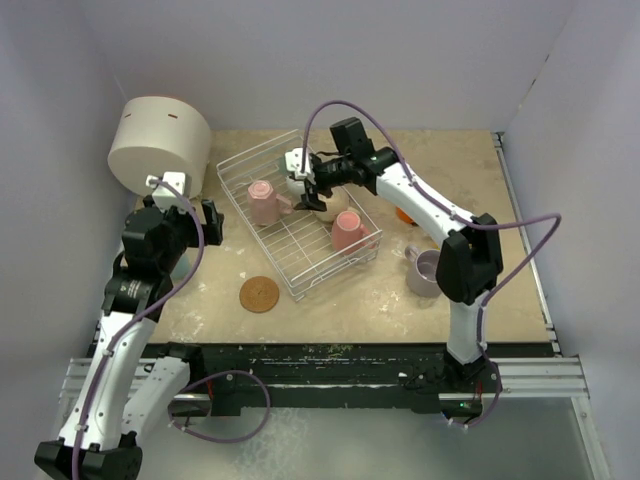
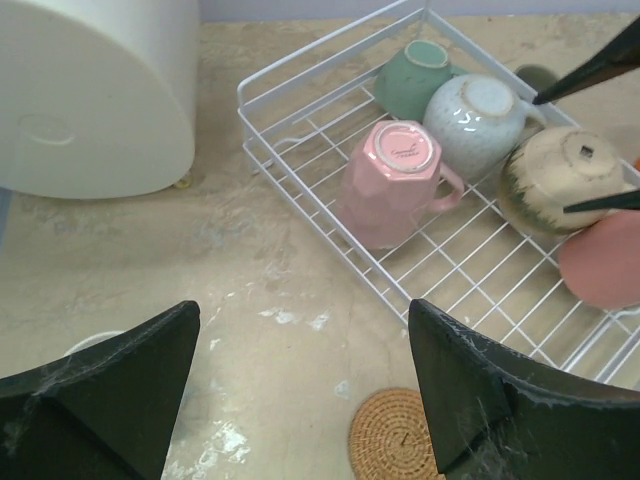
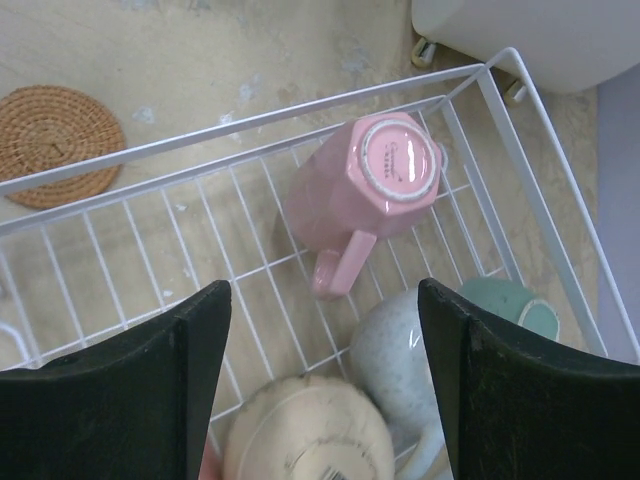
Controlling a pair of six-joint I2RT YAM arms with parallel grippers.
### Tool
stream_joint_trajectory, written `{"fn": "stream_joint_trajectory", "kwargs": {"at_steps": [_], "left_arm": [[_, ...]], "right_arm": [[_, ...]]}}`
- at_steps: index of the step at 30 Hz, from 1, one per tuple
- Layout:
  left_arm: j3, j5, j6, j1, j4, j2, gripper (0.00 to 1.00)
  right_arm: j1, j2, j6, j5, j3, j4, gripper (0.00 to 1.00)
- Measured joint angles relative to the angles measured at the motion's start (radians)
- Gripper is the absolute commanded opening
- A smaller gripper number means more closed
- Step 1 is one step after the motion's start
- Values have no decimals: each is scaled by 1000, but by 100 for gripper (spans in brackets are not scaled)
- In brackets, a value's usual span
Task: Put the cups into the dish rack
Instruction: Adjust the cup in the dish rack.
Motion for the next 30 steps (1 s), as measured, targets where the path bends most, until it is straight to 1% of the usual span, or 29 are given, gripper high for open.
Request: {"fn": "stream_joint_trajectory", "kwargs": {"at_steps": [2,7,11,16,22,26,30], "left_arm": [[-40,-22,14,0,4,-27,89],[-55,-36,32,0,22,-43,91],[-68,-40,44,0,37,-77,93],[-71,-39,51,0,51,-92,98],[-71,-40,51,0,51,-92,99],[-72,-39,51,0,52,-92,100],[-72,-39,51,0,52,-92,100]], "right_arm": [[11,56,-21,3,59,-14,69],[33,184,5,42,184,-40,61],[38,241,44,79,220,-45,59],[41,282,72,122,248,-61,56],[50,335,96,164,318,-76,52],[61,370,108,184,357,-87,46],[72,396,114,191,367,-96,36]]}}
